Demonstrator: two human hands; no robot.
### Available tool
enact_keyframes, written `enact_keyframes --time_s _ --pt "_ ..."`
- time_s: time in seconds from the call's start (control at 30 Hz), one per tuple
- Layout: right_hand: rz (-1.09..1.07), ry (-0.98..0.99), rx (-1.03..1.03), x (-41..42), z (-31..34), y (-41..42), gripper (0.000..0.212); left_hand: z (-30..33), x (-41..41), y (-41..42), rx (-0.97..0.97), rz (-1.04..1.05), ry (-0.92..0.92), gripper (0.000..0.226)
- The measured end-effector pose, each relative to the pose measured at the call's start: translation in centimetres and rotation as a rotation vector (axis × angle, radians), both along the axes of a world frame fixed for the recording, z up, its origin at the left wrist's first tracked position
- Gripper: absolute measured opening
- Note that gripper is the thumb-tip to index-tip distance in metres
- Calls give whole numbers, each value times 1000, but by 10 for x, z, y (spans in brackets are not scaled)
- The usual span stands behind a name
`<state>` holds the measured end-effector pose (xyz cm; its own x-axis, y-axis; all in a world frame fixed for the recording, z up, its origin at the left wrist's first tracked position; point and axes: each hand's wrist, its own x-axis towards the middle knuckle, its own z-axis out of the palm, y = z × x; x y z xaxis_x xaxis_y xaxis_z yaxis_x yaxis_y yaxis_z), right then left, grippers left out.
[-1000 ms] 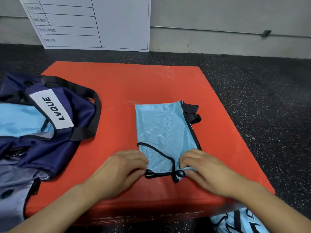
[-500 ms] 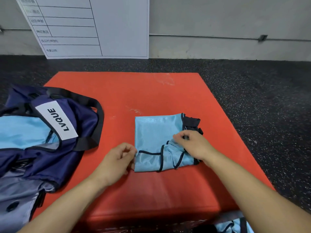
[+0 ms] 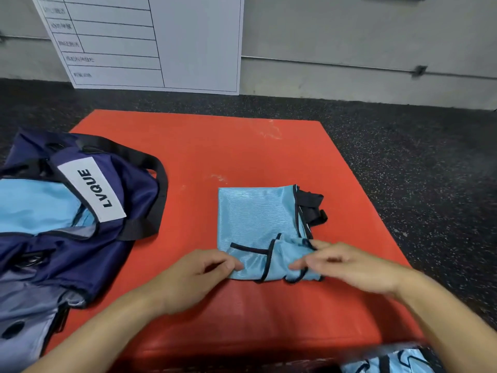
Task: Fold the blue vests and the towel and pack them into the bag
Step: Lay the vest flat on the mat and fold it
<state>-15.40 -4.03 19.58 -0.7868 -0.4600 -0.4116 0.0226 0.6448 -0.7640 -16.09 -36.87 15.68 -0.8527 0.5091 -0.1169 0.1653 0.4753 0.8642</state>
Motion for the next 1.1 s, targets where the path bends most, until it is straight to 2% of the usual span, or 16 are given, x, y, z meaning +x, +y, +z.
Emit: enact_keyframes --time_s 0.07,0.13,0.2,0.27,0.33,0.5,0.6,0.7,0.77,0.93,1.1 --pt "61 154 151 -6 -8 -4 24 1 -3 2 6 56 70 22" --pt "-64 279 29 -14 -7 -10 27 1 -7 3 45 179 185 21" --pt "-200 351 -148 -23 3 -16 31 2 -13 6 132 279 221 19" --pt "-250 332 -273 -31 10 -19 33 0 -19 10 234 312 142 18" --pt "-265 249 -288 -37 6 -19 31 -4 -22 13 257 286 53 18" --pt "-308 143 -146 -42 -8 -13 22 -17 -25 14 92 139 59 18" --pt "-278 219 -58 -43 -14 -13 21 -18 -27 15 86 186 85 20" --pt "-413 319 -214 -44 -19 -23 28 -20 -26 14 131 279 123 30" --pt "-481 282 -276 -44 -26 -32 34 -21 -25 12 144 326 106 34" --pt "-549 194 -255 -36 -44 -41 43 -21 -21 6 157 336 -14 34" --pt "-487 165 -188 -17 -42 -38 43 -20 7 4 113 343 -83 31"
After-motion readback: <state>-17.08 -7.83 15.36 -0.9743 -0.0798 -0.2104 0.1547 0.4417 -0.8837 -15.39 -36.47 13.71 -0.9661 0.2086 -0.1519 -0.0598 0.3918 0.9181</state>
